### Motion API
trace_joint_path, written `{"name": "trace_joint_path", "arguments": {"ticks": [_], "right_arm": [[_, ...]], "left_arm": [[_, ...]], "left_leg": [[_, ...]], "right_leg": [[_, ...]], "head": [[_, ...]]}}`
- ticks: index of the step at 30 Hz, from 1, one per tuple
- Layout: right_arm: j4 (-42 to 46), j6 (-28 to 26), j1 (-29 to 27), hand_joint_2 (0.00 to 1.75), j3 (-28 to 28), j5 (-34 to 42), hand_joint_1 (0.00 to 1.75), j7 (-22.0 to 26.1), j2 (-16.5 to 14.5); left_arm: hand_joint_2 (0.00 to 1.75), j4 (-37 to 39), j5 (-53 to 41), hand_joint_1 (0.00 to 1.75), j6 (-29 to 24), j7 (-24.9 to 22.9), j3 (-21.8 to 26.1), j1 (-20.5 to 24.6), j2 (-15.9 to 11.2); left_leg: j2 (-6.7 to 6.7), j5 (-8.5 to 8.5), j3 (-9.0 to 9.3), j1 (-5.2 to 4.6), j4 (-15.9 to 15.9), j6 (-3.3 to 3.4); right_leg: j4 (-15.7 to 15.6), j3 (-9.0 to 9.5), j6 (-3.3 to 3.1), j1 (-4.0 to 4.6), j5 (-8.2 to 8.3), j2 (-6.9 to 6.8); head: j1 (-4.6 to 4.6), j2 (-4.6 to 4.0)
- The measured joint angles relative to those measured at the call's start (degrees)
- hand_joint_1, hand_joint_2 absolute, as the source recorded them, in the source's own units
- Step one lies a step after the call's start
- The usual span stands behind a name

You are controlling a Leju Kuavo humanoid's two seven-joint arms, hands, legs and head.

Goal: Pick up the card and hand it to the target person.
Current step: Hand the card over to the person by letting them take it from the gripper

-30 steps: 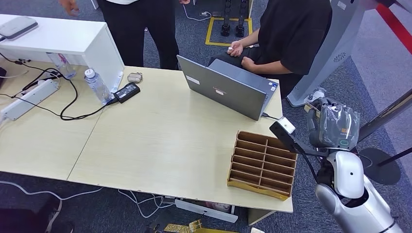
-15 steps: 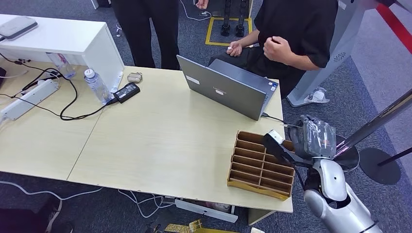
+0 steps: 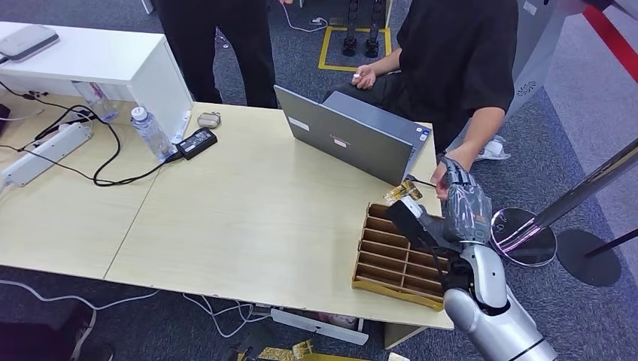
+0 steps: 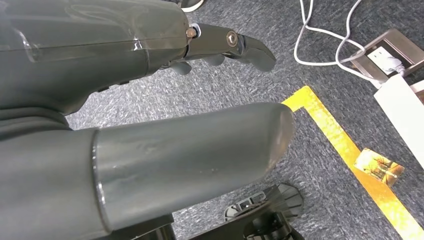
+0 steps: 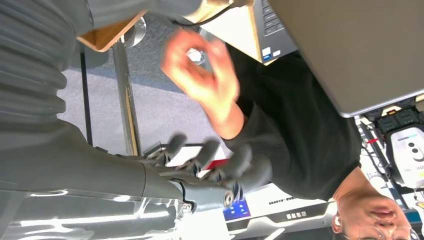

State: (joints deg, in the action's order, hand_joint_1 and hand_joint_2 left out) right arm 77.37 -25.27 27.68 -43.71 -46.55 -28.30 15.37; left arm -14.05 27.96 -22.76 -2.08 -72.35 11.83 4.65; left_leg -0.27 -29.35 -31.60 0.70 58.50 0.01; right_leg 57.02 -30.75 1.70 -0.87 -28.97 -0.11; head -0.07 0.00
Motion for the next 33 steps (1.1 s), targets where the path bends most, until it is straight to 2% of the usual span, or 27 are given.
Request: {"name": "trace_joint_path", "arguments": {"ticks": [11, 23, 27, 33], "right_arm": [[-1.40, -1.92, 0.20, 1.75, -0.48, 1.05, 0.00, -1.26, -0.62], [1.66, -11.03, -1.62, 1.75, 0.18, 0.64, 0.00, 0.50, -0.62], [5.52, -13.78, -4.51, 1.75, 1.79, -0.11, 0.00, 3.81, -1.10], [12.44, -13.87, -11.10, 1.75, 5.63, 1.16, 0.00, 11.70, -3.46]], "left_arm": [[0.00, 0.00, 0.13, 0.00, -0.03, 0.15, -0.08, 0.04, 0.09], [0.00, 0.00, 1.22, 0.00, -1.32, 0.30, -0.07, -0.49, -0.06], [0.00, 0.00, 1.94, 0.00, -2.04, 0.52, -0.05, -0.96, -0.19], [0.00, 0.00, 3.31, 0.00, -3.48, 1.26, 0.04, -1.90, -0.26]], "left_leg": [[0.00, 0.00, 0.01, -0.01, 0.01, 0.00], [0.01, 0.00, 0.02, 0.00, 0.01, 0.00], [0.00, 0.00, 0.02, 0.00, 0.01, 0.00], [-0.01, -0.01, 0.03, 0.01, -0.01, 0.00]], "right_leg": [[-0.01, 0.00, 0.00, -0.01, 0.00, 0.01], [-0.01, -0.01, 0.00, 0.00, 0.00, 0.01], [-0.01, 0.00, 0.00, 0.00, 0.00, 0.00], [-0.02, 0.00, 0.00, 0.01, -0.02, -0.01]], "head": [[0.00, 0.00], [0.00, 0.00], [0.00, 0.00], [0.02, 0.00]]}}
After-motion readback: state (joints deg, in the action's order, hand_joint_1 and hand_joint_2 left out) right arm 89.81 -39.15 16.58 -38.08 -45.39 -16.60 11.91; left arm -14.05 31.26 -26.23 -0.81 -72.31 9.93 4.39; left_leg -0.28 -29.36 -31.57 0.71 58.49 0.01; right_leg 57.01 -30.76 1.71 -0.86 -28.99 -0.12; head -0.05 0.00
